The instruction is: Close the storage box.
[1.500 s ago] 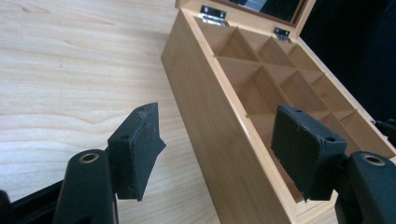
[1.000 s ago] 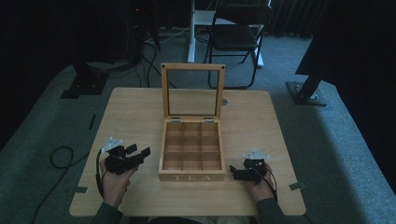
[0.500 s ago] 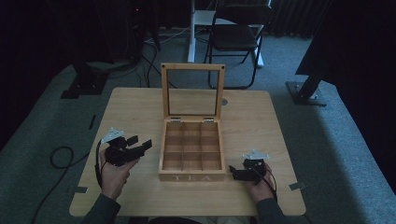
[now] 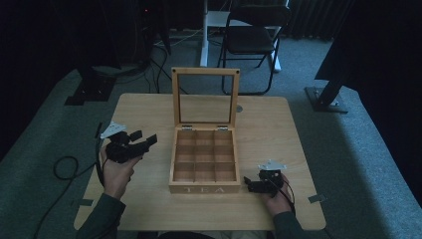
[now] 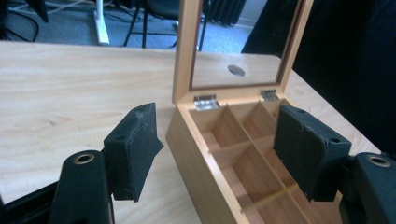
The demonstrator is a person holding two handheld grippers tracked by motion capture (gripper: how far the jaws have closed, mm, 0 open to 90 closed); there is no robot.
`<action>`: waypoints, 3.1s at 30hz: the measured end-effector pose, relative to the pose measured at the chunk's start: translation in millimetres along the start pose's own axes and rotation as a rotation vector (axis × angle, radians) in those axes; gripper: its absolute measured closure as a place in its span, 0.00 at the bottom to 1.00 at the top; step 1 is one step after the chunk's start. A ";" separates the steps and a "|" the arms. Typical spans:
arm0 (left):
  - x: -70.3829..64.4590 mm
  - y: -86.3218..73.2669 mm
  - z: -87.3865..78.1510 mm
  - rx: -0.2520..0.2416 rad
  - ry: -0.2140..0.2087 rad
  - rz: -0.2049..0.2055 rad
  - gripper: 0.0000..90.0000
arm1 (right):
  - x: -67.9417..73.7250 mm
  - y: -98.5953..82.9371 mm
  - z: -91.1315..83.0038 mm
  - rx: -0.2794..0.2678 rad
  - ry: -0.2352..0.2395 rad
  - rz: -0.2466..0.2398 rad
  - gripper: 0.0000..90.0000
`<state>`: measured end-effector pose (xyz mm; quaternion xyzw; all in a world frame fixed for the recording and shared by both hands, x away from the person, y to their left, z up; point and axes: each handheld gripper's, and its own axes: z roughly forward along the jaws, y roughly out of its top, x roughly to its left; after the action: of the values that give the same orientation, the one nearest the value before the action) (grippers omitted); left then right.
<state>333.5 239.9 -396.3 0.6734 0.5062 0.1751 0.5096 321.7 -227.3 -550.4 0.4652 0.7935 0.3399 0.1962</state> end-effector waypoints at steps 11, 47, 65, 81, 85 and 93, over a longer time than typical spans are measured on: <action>0.6 22.6 3.3 -0.009 0.001 0.031 0.37 | 0.3 0.3 0.1 0.002 0.003 -0.007 0.12; 16.5 62.0 58.8 -0.013 0.047 0.125 0.35 | 0.5 0.2 0.2 0.002 0.004 -0.006 0.12; 21.9 68.3 94.4 0.031 0.080 0.163 0.35 | 0.5 0.2 0.2 0.002 0.004 -0.006 0.12; 20.7 70.2 130.2 0.076 0.114 0.154 0.35 | 1.8 0.3 0.3 0.000 0.017 -0.019 0.12; 20.6 70.1 136.9 0.078 0.114 0.147 0.35 | 2.4 0.2 0.3 0.000 0.021 -0.023 0.12; 18.6 71.3 152.0 0.093 0.117 0.145 0.35 | 2.9 0.3 0.4 0.000 0.024 -0.025 0.12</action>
<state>491.5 180.8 -403.7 0.7197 0.4926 0.2268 0.4335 320.6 -224.6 -550.5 0.4509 0.8015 0.3432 0.1909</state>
